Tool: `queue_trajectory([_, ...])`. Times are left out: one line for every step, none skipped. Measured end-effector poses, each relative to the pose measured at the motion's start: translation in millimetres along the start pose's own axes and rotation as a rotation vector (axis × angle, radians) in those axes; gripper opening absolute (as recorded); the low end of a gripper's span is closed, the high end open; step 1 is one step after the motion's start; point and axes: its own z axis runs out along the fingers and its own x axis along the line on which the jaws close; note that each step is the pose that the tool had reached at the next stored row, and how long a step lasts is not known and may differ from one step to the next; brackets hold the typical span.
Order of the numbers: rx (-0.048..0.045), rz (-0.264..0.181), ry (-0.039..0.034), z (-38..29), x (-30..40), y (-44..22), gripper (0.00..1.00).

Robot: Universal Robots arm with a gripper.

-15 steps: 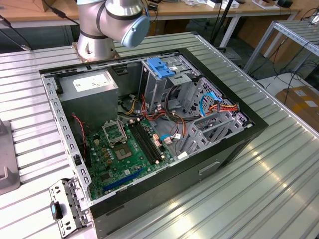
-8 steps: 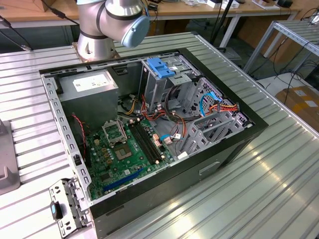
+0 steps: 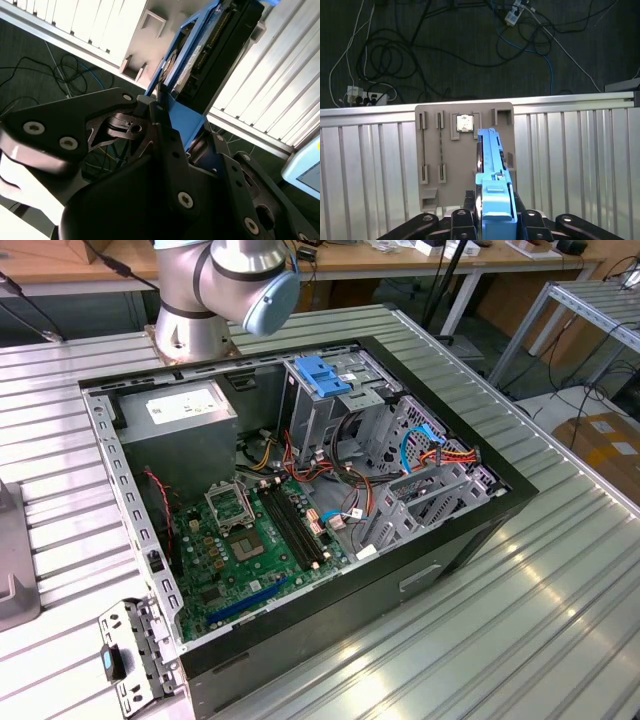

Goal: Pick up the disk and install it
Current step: 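Pick up the disk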

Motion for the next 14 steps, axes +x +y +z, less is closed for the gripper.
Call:
queue_trajectory([0.0000, 0.000, 0.0000, 0.2, 0.1, 1.1, 0.37])
queue_trajectory([-0.0001, 0.000, 0.0000, 0.4, 0.1, 1.9, 0.37])
queue_trajectory([0.0000, 0.000, 0.0000, 0.7, 0.3, 2.9, 0.37])
queue_trajectory([0.0000, 0.000, 0.0001, 0.9, 0.4, 3.7, 0.37])
queue_trajectory([-0.0001, 0.000, 0.0000, 1.3, 0.4, 4.8, 0.37])
queue_trajectory([-0.0001, 0.000, 0.0000, 1.7, 0.5, 5.8, 0.37])
queue_trajectory([0.0000, 0.000, 0.0000, 2.1, 0.7, 6.9, 0.37])
queue_trajectory([-0.0001, 0.000, 0.0001, 2.6, 0.8, 8.6, 0.37])
queue_trajectory([-0.0001, 0.000, 0.0001, 3.0, 0.9, 9.5, 0.37])
queue_trajectory([-0.0002, 0.000, 0.0001, 3.4, 1.0, 10.5, 0.37])
queue_trajectory([-0.0001, 0.000, 0.0000, 4.6, 1.3, 13.0, 0.37])
queue_trajectory([-0.0001, 0.000, 0.0000, 5.5, 1.5, 15.0, 0.37])
queue_trajectory([-0.0001, 0.000, 0.0000, 6.1, 1.7, 16.2, 0.37])
queue_trajectory([-0.0001, 0.000, 0.0000, 6.7, 1.8, 17.2, 0.37])
